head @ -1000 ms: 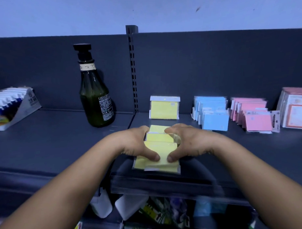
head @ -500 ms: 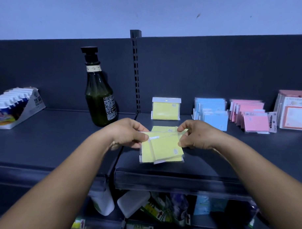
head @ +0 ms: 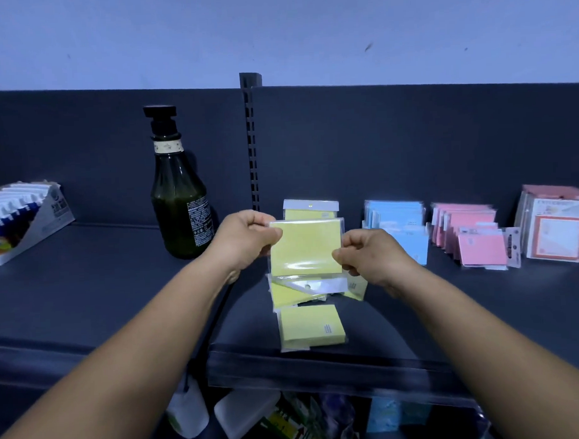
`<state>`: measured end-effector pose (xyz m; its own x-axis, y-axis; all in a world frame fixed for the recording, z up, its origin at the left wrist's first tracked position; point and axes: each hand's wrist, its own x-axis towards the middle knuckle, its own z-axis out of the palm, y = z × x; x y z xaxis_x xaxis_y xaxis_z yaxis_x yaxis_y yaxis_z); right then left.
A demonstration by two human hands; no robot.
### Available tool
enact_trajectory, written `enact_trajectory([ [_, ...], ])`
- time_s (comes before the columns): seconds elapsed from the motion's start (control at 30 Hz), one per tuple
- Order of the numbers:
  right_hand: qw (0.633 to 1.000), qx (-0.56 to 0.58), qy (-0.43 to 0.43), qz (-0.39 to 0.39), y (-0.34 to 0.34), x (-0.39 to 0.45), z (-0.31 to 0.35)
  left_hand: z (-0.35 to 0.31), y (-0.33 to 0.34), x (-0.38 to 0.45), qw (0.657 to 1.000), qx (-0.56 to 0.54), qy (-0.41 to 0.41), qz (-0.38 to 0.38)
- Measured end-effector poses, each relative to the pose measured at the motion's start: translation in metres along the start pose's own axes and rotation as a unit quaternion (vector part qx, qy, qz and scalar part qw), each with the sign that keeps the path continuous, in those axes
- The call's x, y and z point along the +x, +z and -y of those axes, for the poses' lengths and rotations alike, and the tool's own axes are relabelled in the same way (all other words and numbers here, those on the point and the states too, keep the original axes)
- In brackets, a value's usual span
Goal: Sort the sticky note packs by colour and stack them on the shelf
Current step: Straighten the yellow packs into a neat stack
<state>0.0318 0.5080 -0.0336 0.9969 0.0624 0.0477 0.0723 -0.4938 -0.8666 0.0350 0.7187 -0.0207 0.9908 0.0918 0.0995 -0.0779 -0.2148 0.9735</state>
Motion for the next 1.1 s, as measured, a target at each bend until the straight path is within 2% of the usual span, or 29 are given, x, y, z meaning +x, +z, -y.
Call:
enact_trajectory([
  [0.13, 0.998, 0.016, -0.008, -0.063, -0.001, 0.021, 0.005, 0.003, 0.008, 0.018, 0.996, 0.09, 0.0, 0.0],
  [0.3, 0.99, -0.011, -0.032, -0.135, -0.001, 0.053, 0.012, -0.007, 0.017, 0.046, 0.988, 0.139, 0.056, -0.044],
  [0.4, 0.987, -0.027, -0.034, -0.157, 0.002, 0.074, 0.01, -0.003, 0.022, 0.064, 0.986, 0.146, 0.062, -0.051],
  [0.73, 0.979, -0.175, 0.034, -0.102, 0.02, 0.108, -0.025, 0.052, 0.04, 0.095, 0.969, 0.243, 0.008, -0.044],
  [1.1, 0.979, -0.156, 0.058, -0.117, 0.022, 0.121, -0.025, 0.052, 0.047, 0.106, 0.965, 0.25, 0.034, -0.066],
])
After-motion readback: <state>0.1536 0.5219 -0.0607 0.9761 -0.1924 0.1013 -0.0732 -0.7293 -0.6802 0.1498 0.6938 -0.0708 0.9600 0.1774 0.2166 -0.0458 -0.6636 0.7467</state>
